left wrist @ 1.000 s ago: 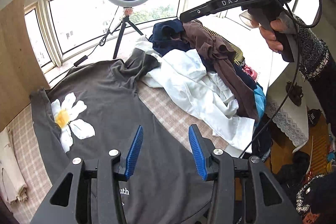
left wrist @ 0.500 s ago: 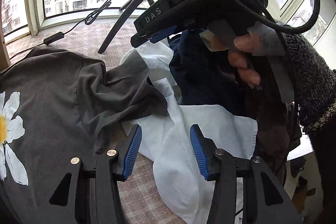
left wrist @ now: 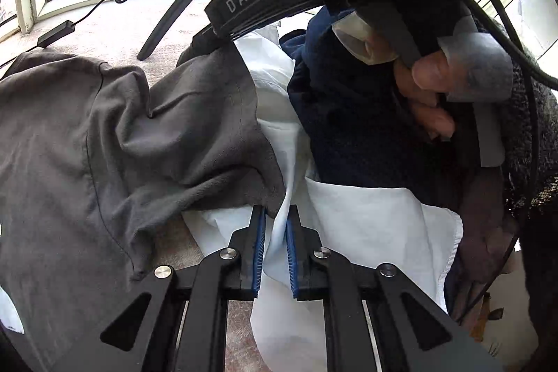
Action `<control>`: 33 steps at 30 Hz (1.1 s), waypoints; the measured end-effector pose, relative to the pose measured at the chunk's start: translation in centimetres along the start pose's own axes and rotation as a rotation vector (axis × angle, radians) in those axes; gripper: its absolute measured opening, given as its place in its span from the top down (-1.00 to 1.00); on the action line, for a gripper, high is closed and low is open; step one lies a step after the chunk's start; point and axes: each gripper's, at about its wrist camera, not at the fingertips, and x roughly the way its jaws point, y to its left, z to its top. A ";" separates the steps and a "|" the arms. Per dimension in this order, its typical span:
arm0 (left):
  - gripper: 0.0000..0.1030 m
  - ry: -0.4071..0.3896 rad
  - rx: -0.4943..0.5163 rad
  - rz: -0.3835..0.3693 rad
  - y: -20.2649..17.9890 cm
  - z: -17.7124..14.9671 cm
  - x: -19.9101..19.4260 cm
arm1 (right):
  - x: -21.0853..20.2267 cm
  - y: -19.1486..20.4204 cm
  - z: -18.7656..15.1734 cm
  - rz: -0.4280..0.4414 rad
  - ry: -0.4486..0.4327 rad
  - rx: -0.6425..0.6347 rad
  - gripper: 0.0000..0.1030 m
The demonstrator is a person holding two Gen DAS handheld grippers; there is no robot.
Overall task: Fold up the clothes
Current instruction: 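Grasp the unfolded t-shirt side edge near the white clothes with both tools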
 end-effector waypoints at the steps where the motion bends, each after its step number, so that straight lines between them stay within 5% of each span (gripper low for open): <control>1: 0.91 -0.008 -0.012 -0.023 0.1 -0.3 -0.7 | -0.8 0.1 -0.1 -0.013 -0.020 -0.008 0.89; 5: 0.97 -0.067 -0.033 -0.139 -0.4 -1.4 -3.1 | -2.5 -0.4 0.3 -0.097 -0.056 -0.039 0.89; 7: 0.94 -0.094 0.012 -0.078 -0.9 -1.7 -3.3 | -2.1 -0.8 0.5 -0.090 -0.035 -0.032 0.89; 8: 0.76 -0.097 0.024 -0.056 -0.8 -1.8 -3.2 | -1.8 -1.0 0.6 -0.086 -0.025 -0.028 0.89; 12: 0.54 -0.085 -0.051 0.014 0.6 -1.3 -2.6 | -1.2 -1.1 0.4 -0.098 -0.006 -0.030 0.89; 16: 0.32 -0.116 0.085 0.103 -1.4 -0.7 -2.5 | -1.0 -0.8 0.6 -0.097 -0.001 -0.045 0.89; 22: 0.35 -0.061 0.111 0.158 -1.8 0.5 0.3 | -0.9 -0.4 1.0 -0.101 -0.001 -0.056 0.89; 24: 0.87 -0.040 0.057 0.091 -0.9 0.2 0.7 | -1.1 -0.3 1.1 -0.107 -0.010 -0.060 0.89; 25: 0.97 -0.029 0.031 0.058 -0.5 0.1 0.8 | -1.2 -0.3 1.1 -0.109 -0.015 -0.062 0.89; 27: 0.97 -0.056 0.031 0.035 -0.7 -0.7 -0.1 | -1.5 -0.2 1.2 -0.114 -0.026 -0.064 0.89; 33: 1.00 -0.171 -0.083 -0.220 -0.2 -2.6 -3.8 | -2.5 0.1 1.5 -0.154 -0.084 -0.076 0.89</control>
